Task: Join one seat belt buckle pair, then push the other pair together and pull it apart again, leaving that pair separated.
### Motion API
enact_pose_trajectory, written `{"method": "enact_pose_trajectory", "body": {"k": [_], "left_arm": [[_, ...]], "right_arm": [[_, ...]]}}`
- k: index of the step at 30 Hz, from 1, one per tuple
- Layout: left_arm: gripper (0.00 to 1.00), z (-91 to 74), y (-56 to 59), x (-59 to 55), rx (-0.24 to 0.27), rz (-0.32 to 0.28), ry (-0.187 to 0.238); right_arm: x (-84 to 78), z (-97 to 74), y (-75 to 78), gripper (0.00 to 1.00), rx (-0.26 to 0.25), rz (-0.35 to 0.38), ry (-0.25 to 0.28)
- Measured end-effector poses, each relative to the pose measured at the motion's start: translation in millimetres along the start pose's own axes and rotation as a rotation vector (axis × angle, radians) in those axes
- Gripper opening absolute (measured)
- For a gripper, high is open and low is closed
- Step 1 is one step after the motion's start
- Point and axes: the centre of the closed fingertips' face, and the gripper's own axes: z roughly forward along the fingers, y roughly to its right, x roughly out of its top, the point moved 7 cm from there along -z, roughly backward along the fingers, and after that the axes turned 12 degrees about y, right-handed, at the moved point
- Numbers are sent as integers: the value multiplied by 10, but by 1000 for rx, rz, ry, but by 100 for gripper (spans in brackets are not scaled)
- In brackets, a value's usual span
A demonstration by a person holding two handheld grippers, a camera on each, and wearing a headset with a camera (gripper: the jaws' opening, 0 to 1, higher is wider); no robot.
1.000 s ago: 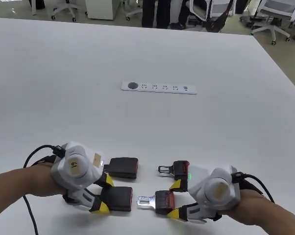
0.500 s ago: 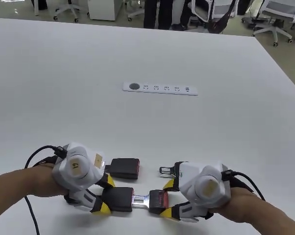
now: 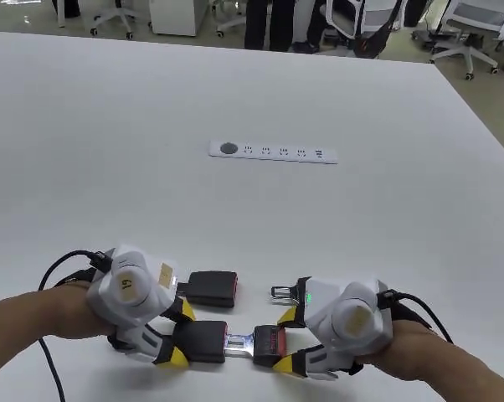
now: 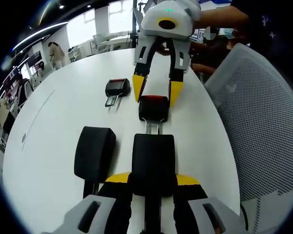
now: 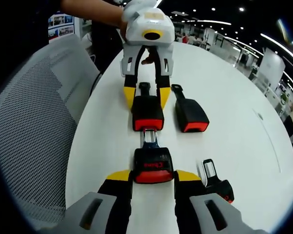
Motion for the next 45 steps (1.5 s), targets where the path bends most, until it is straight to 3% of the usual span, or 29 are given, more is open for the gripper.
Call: {"method": "enact_pose_trajectory", "body": {"k": [21,45], "left_arm": [[33,-4,-21,-23,3,-7,-2],[33,-21,5,7,3,-4,3]], "right_arm": [[30,8,-6,30,3,25,10],[108,78,-47,29,21,-10,44]]}}
